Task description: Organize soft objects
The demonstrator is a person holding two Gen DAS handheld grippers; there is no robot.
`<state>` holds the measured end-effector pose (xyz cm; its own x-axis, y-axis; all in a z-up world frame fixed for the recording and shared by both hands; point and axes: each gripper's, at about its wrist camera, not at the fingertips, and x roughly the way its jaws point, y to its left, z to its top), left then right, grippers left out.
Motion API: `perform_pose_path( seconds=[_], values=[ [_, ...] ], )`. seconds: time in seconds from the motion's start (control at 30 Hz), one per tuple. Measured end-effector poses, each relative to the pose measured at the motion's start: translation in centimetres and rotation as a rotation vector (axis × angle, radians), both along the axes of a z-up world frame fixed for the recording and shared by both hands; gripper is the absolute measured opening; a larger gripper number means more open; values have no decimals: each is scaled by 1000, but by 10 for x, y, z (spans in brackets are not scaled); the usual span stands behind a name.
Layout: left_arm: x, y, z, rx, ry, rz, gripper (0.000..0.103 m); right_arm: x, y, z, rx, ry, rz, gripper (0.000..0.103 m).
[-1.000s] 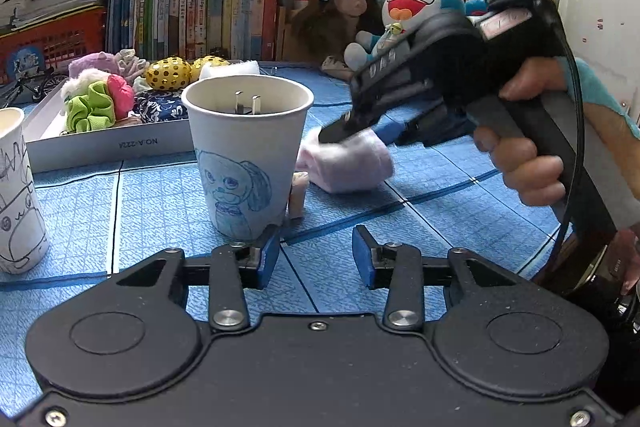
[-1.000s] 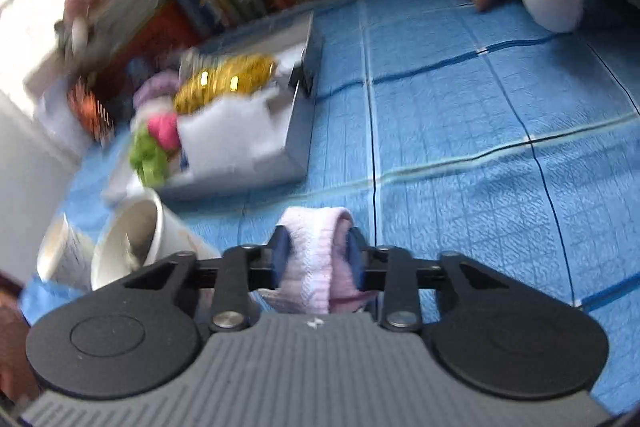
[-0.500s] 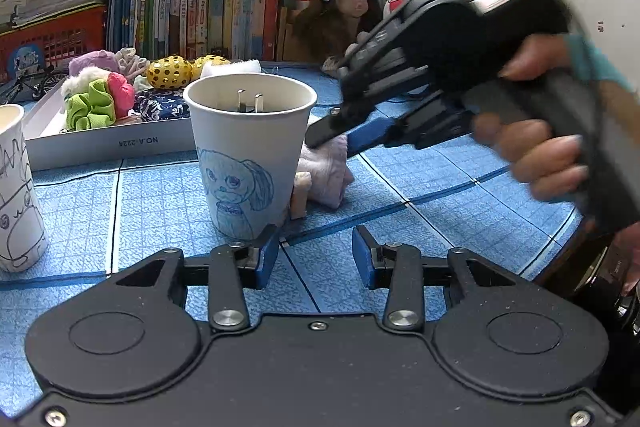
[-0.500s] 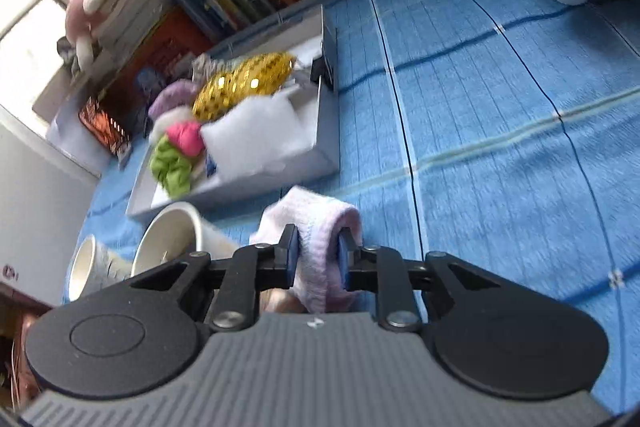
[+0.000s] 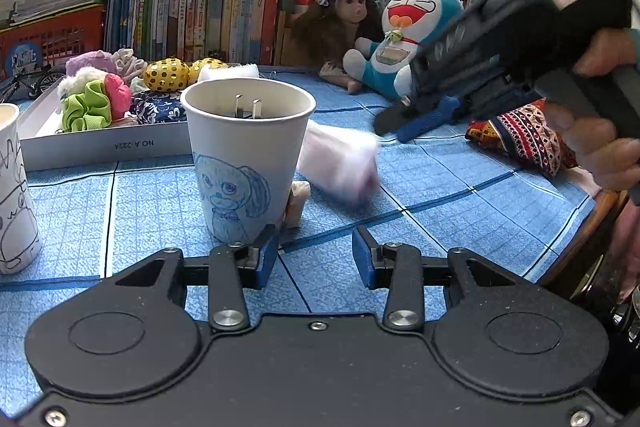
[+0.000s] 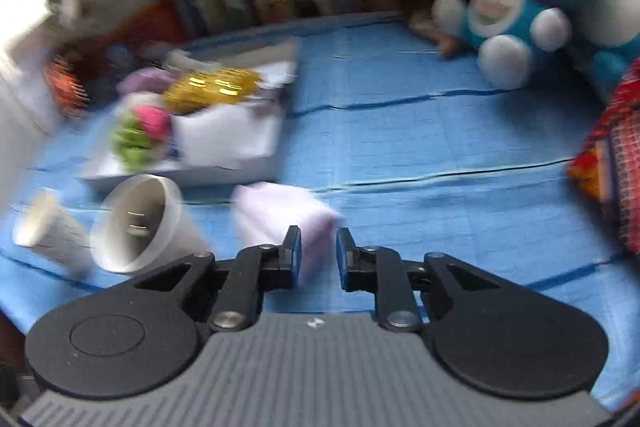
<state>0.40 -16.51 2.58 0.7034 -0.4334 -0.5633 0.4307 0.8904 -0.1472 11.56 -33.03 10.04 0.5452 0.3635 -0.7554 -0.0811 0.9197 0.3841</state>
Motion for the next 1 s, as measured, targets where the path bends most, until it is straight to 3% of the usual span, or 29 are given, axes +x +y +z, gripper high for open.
perform_pose_path(
  seconds=[0.17,0.33,0.67,0.8,1.0],
  values=[
    [6,-5,-2,-30,-8,33,36,2,16,0,-14,-9,66,28],
    [10,-16,-7,-35,-33,50,31,13,22,-14,79,44,130,27],
    [15,-23,-14,-29,-16,40,31,21,45,-32,-59,66,224,27],
    [8,-21,-14,-10,-30,36,31,21,48,-34,-131,98,255,37],
    [9,-23,-13,-3,-37,27,34,13,38,-35,-138,147,256,37]
  ],
)
